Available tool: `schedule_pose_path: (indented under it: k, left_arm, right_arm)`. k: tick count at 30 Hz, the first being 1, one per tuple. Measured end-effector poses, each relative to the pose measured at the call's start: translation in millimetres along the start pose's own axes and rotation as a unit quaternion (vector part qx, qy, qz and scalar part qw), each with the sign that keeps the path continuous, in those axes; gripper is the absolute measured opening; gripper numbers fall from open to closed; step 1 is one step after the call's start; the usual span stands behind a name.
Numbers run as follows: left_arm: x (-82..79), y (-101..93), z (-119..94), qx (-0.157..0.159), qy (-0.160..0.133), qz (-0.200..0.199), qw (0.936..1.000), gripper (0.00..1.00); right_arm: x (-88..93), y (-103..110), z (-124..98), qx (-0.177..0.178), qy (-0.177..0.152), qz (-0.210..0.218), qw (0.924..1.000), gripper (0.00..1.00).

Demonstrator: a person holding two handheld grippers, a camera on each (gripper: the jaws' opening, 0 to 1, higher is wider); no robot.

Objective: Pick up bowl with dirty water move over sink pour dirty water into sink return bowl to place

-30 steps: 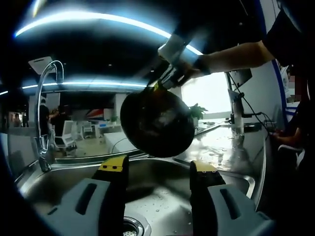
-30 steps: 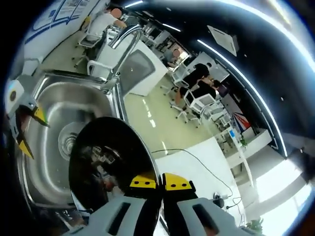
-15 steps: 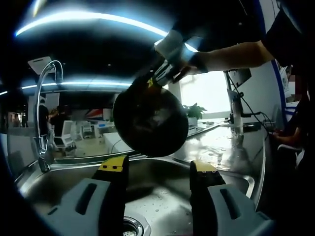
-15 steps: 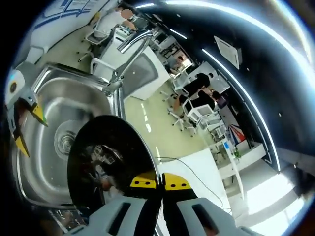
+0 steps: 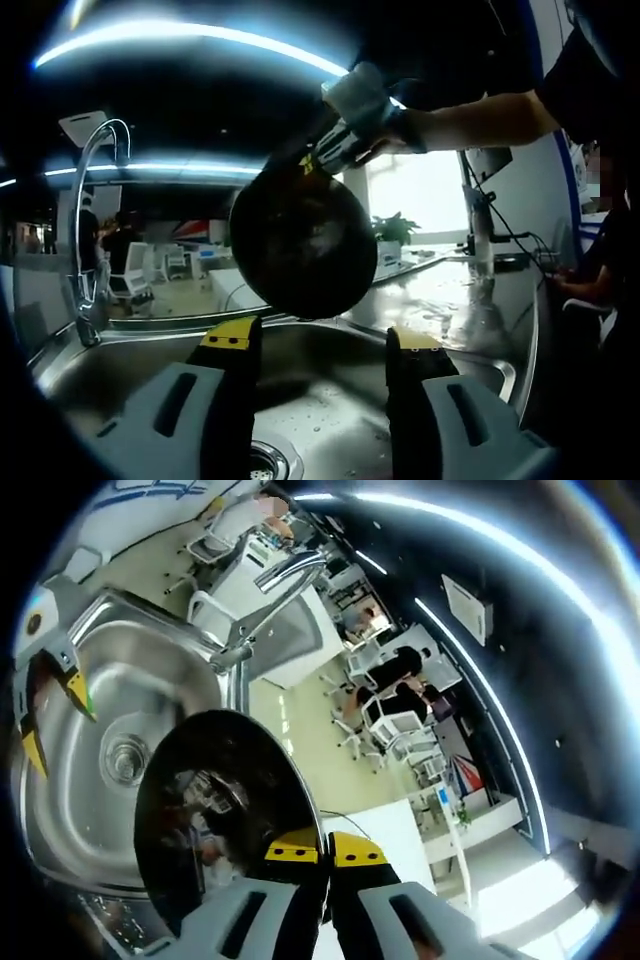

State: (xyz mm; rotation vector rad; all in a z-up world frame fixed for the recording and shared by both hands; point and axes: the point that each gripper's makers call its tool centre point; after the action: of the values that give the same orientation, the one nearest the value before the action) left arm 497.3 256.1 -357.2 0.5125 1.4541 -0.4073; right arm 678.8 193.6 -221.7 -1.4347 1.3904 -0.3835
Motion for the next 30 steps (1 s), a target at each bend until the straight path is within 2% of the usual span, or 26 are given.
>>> schedule_pose_path:
  k: [4, 13, 19, 30]
  left_arm:
    - [0.2, 0.0, 0, 0.0, 0.0, 0.001, 1.0, 0.49]
    - [0.2, 0.0, 0, 0.0, 0.001, 0.001, 1.0, 0.49]
    - [0.3, 0.1, 1, 0.0, 0.002, 0.001, 1.0, 0.49]
    - [1.0, 1.0, 1, 0.0, 0.002, 0.001, 1.0, 0.49]
  right_arm:
    - [-6.3, 2, -5, 0.021, -0.014, -0.027, 0.9993, 0.0]
    - [-11.9, 10, -11, 0.025, -0.027, -0.033, 0.9988, 0.0]
    - [-18.3, 9, -18, 0.052, -0.045, -0.065, 0.9955, 0.0]
    - [-32.5, 12, -27, 0.091, -0.078, -0.085, 0.9891, 0.0]
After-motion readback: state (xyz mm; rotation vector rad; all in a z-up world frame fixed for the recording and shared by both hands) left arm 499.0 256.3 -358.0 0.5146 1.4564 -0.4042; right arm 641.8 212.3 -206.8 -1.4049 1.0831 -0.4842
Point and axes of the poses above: the point that each gripper's makers call its tool centre point, and the gripper's own axes: z roughly forward along the fingers, y roughly to its left, x roughly out of its underside, and after that the axes turned 2 degrees about y, right-handed
